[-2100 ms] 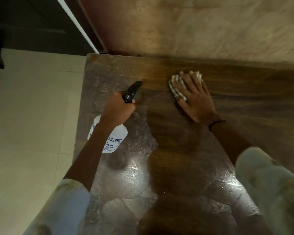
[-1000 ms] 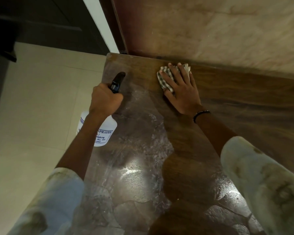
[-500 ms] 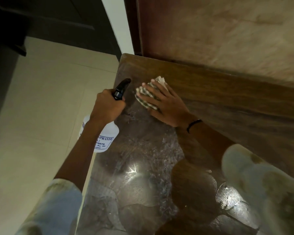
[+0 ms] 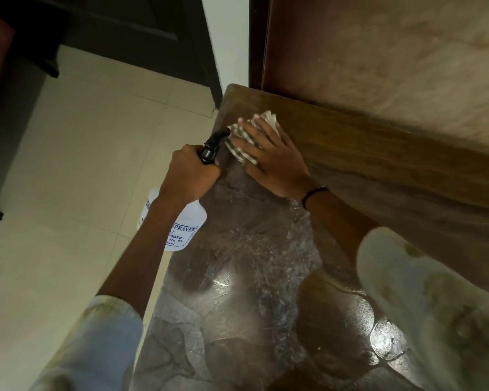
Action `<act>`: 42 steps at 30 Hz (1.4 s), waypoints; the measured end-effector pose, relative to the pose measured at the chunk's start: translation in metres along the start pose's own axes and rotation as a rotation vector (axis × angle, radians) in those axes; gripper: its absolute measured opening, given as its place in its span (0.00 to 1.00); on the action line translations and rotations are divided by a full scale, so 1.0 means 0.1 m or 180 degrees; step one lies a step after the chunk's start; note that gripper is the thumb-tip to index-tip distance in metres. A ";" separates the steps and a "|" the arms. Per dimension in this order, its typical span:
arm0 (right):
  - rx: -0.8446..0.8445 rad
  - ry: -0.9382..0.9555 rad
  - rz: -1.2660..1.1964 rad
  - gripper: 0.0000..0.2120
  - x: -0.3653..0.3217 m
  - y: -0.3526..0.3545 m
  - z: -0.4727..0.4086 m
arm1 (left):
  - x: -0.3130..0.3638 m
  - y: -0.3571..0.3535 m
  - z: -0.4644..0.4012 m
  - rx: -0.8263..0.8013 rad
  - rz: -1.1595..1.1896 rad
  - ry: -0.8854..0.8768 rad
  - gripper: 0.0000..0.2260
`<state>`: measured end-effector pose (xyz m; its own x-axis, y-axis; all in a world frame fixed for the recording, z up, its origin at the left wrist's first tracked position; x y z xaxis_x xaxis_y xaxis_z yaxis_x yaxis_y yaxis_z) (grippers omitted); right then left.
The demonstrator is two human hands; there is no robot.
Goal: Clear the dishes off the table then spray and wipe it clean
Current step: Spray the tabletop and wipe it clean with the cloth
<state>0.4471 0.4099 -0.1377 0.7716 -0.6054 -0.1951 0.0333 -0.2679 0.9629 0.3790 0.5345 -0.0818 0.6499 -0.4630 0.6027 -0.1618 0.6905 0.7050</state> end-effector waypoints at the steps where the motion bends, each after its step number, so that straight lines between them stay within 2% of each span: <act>1: -0.0049 -0.0019 0.0004 0.25 0.10 0.03 0.07 | -0.01 0.00 -0.01 -0.0012 -0.0001 -0.0005 0.06; 4: -0.0025 -0.0403 0.0071 0.26 0.38 0.07 0.05 | -0.07 0.01 -0.06 0.0015 -0.0058 -0.0001 0.07; 7: -0.0096 -0.0681 0.0107 0.28 0.36 -0.01 -0.17 | -0.13 0.05 -0.10 0.0131 -0.0115 0.0041 0.05; 10: -0.0183 -0.0437 0.0114 0.27 0.23 -0.06 -0.30 | -0.19 0.10 -0.10 0.0258 -0.0166 0.0081 0.02; 13: -0.0269 -0.0091 0.0150 0.26 0.18 -0.07 -0.36 | -0.22 0.10 -0.11 0.0206 -0.0135 0.0054 0.03; 15: -0.0284 -0.0121 0.0165 0.27 0.18 -0.08 -0.47 | -0.21 0.10 -0.10 0.0174 -0.0127 0.0008 0.05; 20: -0.0226 -0.0912 0.0071 0.28 0.11 -0.13 -0.70 | -0.21 0.09 0.00 0.0214 -0.0135 -0.0025 0.07; 22: -0.0291 -0.0692 0.0023 0.28 -0.04 -0.15 -0.68 | -0.21 0.09 0.05 0.0215 -0.0116 -0.0028 0.06; 24: -0.0315 -0.0221 -0.0087 0.28 -0.23 -0.13 -0.55 | -0.19 0.09 0.10 0.0207 -0.0128 -0.0039 0.03; 28: -0.0221 0.0405 -0.0222 0.23 -0.32 -0.02 0.05 | -0.23 0.08 0.19 0.0112 -0.0164 0.0003 0.02; 30: -0.0291 0.0374 -0.0142 0.25 -0.07 0.06 0.29 | -0.28 0.06 0.24 0.0074 -0.0171 -0.0005 0.04; 33: -0.0241 -0.0216 0.0015 0.26 0.36 0.11 0.22 | -0.38 0.05 0.30 0.0081 -0.0233 -0.0045 0.05; 36: -0.0205 -0.0641 0.0053 0.28 0.31 0.04 -0.12 | -0.46 0.07 0.35 0.0139 -0.0195 -0.0039 0.08; 39: -0.0230 -0.0424 -0.0032 0.28 -0.08 -0.09 -0.36 | -0.53 0.07 0.42 0.0133 -0.0163 0.0004 0.07; 42: -0.0229 0.0108 -0.0046 0.26 -0.45 -0.16 -0.23 | -0.59 0.05 0.49 0.0103 -0.0160 0.0050 0.07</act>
<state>0.4263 0.4591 -0.1401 0.7918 -0.5757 -0.2039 0.0893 -0.2213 0.9711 0.3032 0.5382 -0.0956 0.6694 -0.4878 0.5604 -0.1523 0.6481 0.7461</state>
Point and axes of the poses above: each hand's wrist, its own z-axis away from the middle knuckle, its own y-axis out of the back of the hand, x = y × z, the point moved 10 cm from there along -z, towards the middle knuckle, and after that the axes turned 9 degrees about x, right-handed, at the moved point
